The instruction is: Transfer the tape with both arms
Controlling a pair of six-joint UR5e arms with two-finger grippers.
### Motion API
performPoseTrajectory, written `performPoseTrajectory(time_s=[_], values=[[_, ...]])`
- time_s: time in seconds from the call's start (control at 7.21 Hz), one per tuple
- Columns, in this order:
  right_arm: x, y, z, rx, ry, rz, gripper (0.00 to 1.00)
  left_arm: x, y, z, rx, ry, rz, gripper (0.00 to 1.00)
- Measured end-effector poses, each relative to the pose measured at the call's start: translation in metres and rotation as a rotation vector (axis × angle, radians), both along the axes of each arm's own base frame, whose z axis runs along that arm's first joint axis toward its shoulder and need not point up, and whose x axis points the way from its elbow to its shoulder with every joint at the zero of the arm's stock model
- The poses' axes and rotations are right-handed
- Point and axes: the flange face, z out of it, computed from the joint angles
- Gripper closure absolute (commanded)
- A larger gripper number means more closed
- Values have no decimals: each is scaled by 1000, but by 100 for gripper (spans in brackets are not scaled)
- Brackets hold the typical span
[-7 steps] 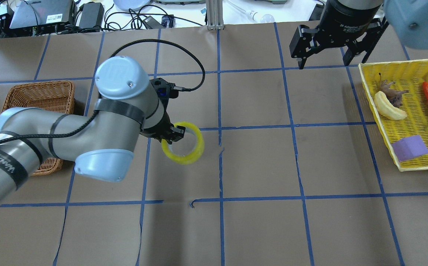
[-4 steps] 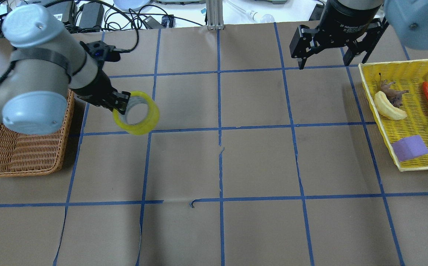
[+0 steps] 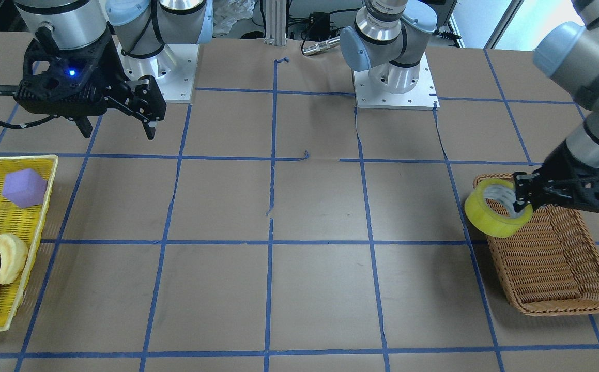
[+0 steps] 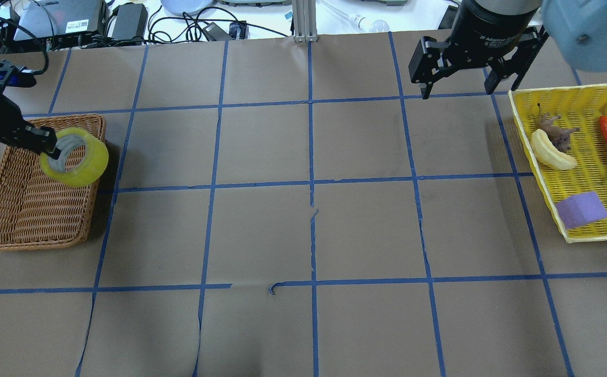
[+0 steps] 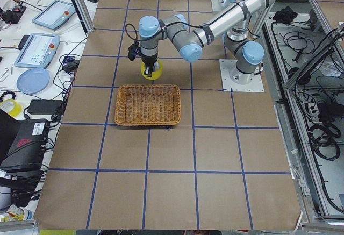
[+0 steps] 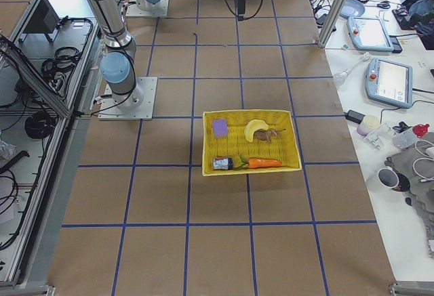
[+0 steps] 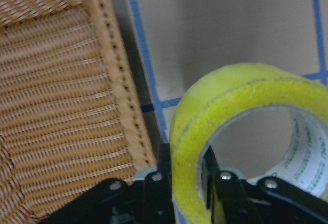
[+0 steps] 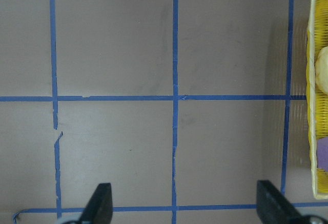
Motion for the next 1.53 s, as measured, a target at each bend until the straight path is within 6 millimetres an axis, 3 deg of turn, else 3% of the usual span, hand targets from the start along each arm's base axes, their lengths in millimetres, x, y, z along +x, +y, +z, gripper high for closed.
performPoseTrajectory(time_s=[0.28,0.55,0.69,0.83,0.97,1.25,1.53], values=[[0,0,0,0,0,0,0,71,-5,-27,5,-13,-34,100],[1,0,0,1,-1,1,0,94,-4,-58,34,16,-39,100],[1,0,-1,1,-1,2,0,97,-5,-67,44,25,-37,57],[1,0,-1,0,0,2,0,99,-6,-75,54,32,-31,37],[1,0,-1,1,1,2,0,100,-7,-82,62,38,-19,27],[1,0,-1,1,1,3,0,97,-9,-79,58,37,12,26],[1,0,-1,0,0,2,0,71,-19,-45,21,1,-1,26]])
